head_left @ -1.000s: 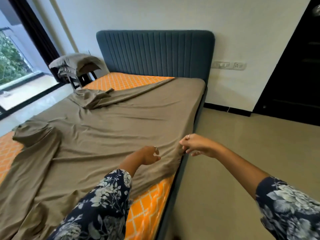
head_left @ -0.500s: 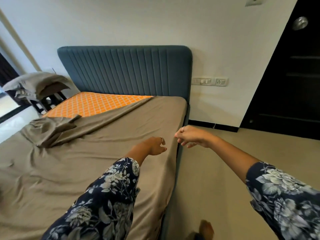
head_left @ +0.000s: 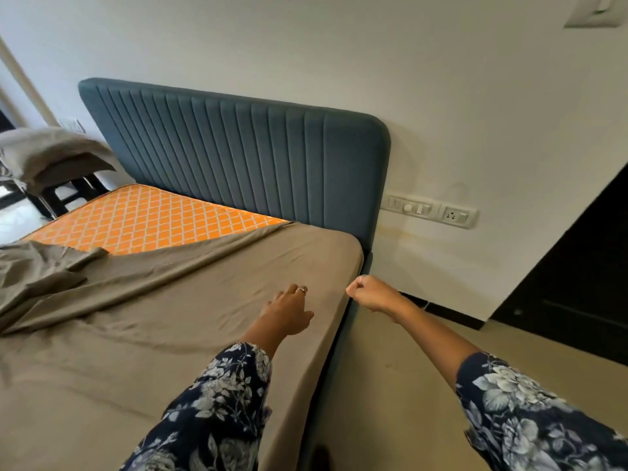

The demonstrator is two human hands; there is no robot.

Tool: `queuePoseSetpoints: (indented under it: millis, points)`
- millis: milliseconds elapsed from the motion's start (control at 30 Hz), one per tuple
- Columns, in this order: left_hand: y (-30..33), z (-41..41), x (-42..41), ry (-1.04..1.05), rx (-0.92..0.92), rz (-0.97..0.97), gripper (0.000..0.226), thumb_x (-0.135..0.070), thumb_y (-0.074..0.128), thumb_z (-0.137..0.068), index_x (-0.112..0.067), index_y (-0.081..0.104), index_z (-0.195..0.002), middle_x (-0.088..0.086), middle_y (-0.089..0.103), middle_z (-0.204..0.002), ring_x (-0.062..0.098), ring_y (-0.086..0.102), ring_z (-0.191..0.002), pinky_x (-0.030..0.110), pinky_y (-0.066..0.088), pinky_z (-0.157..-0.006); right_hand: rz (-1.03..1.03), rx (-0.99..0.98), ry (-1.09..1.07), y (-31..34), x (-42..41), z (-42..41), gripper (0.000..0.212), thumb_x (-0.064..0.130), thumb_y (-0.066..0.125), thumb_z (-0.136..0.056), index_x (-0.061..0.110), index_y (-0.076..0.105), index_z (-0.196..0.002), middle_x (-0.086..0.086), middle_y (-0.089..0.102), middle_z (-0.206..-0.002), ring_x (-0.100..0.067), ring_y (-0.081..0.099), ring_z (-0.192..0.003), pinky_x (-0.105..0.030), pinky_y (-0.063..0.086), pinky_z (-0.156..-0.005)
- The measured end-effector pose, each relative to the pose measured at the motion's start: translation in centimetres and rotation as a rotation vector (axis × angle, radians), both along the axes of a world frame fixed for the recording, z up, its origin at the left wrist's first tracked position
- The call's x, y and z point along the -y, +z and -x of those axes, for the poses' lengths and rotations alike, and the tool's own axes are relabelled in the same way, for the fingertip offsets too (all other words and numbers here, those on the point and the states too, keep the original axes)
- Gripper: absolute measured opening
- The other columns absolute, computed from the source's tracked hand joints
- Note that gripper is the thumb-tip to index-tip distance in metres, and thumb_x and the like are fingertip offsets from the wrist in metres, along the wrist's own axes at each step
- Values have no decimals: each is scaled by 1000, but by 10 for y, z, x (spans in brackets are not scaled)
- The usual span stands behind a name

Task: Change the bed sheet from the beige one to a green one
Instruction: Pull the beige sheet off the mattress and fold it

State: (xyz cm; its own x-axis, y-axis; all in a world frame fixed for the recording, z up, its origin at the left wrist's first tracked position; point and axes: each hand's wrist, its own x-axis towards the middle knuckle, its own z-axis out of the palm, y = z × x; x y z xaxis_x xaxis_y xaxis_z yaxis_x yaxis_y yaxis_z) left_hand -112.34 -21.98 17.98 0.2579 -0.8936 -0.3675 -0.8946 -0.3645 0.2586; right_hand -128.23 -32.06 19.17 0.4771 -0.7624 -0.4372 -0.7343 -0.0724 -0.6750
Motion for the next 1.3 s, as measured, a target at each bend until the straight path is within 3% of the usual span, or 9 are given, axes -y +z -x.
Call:
queuePoseSetpoints:
  millis: [100,267,467,733,867,933,1033,1167,1300]
  points:
    - [-33,-13,69,18,5,-6,62,-34,48,-97,-15,21,-149,4,22,-155,30,26,-140,49,31,-110,34,-52,13,-40,75,-24,26,27,48,-96,8,61,-109,-6,63,-108,-22,58,-99,-27,42,-77]
    - [-95,-29,169,14,14,-70,62,-34,46,-98,-16,18,-150,3,21,-155,27,25,-141,46,29,-111,33,-158,47,-114,190,-59,17,29,49,-95,14,58,-98,-8,64,-109,-25,58,-105,-34,46,-88]
    - [-197,-28,274,49,59,-101,65,-47,45,-96,-17,22,-149,5,27,-152,26,30,-138,43,32,-109,-54,-178,14,-223,305,-81,36,27,49,-97,9,49,-128,-13,55,-130,-28,52,-119,-32,42,-94]
    - [-299,-15,352,55,97,-197,58,-56,35,-97,-13,46,-134,7,50,-131,25,48,-118,36,46,-90,-153,-184,-4,-320,401,-92,63,47,40,-99,3,33,-143,-17,43,-144,-31,42,-131,-35,36,-101]
    - [-323,-10,367,43,171,-199,40,-35,46,-98,-10,54,-128,12,53,-123,29,51,-107,34,48,-74,-206,-192,-13,-345,438,-108,72,55,31,-98,0,29,-144,-18,38,-147,-32,38,-134,-37,33,-105]
    - [-321,-6,377,21,189,-169,34,-25,64,-89,-7,63,-118,15,59,-111,29,57,-96,31,44,-60,-234,-197,-12,-355,452,-116,74,55,30,-98,-1,25,-146,-19,35,-149,-33,36,-136,-39,32,-107]
    - [-321,-3,387,19,171,-182,32,-27,61,-91,-7,65,-116,13,62,-110,24,59,-95,24,29,-54,-223,-168,-16,-364,458,-125,65,45,32,-101,-2,24,-145,-21,34,-149,-35,36,-135,-39,32,-107]
    - [-326,-17,386,18,-31,-249,32,-14,42,-99,-6,58,-126,12,58,-124,28,55,-110,35,48,-86,-192,-103,-91,-364,455,-127,50,32,37,-103,-1,35,-141,-20,43,-143,-34,41,-131,-36,36,-102]
    - [-310,-26,377,-99,-116,-364,32,-12,41,-97,-2,57,-122,17,59,-121,35,57,-110,42,48,-95,-103,-113,-73,-350,443,-127,33,19,39,-102,-5,54,-118,-25,59,-122,-39,54,-113,-37,43,-88]
